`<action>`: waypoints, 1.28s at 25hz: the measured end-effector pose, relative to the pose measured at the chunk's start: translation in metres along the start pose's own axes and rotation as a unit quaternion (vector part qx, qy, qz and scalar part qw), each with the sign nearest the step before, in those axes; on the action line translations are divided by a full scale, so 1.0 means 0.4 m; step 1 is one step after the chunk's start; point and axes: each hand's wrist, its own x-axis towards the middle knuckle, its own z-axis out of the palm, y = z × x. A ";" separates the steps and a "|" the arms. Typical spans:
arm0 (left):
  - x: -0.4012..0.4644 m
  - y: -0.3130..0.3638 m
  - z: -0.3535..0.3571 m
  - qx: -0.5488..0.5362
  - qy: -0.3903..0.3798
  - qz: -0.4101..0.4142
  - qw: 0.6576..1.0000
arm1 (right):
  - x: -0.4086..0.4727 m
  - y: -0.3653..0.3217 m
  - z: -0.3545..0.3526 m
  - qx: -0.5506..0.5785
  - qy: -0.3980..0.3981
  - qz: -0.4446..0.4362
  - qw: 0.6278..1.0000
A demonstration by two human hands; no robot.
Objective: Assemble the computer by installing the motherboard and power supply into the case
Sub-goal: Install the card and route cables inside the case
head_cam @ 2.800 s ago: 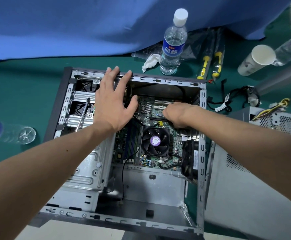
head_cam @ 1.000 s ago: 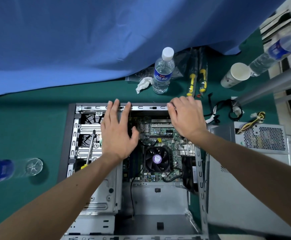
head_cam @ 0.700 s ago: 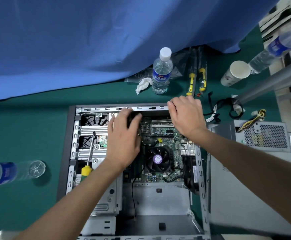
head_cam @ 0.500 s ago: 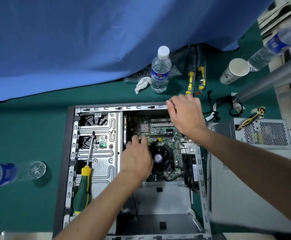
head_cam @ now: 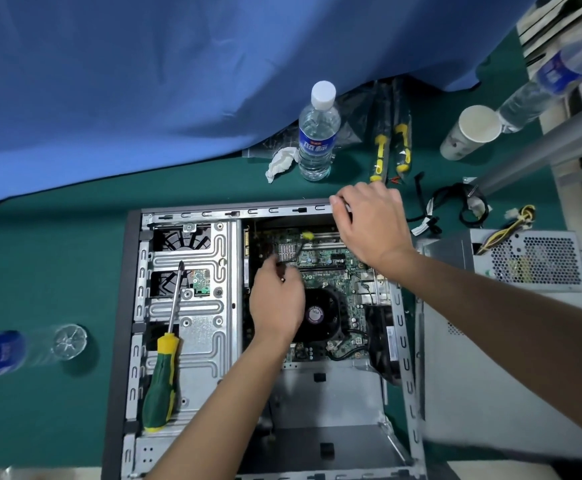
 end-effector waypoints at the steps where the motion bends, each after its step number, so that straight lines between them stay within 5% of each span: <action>1: -0.001 0.004 -0.001 -0.039 0.013 0.006 0.999 | -0.001 0.002 0.000 -0.001 0.000 0.000 1.000; 7: -0.001 0.013 0.004 -0.082 0.014 0.066 0.994 | -0.002 0.000 -0.002 -0.005 0.002 -0.002 1.000; 13: 0.056 0.007 0.013 0.067 -0.025 0.098 0.993 | 0.001 -0.004 -0.002 -0.013 0.004 -0.007 1.000; 24: 0.053 0.024 -0.008 0.164 -0.098 0.116 0.975 | 0.000 -0.001 0.002 -0.016 0.008 -0.017 1.000; 29: 0.047 0.060 -0.140 0.233 0.111 0.352 0.900 | 0.001 0.001 0.000 -0.017 0.012 -0.024 1.000; 32: 0.164 0.097 -0.199 0.285 0.127 0.313 0.897 | 0.005 -0.002 0.000 -0.014 0.010 -0.025 1.000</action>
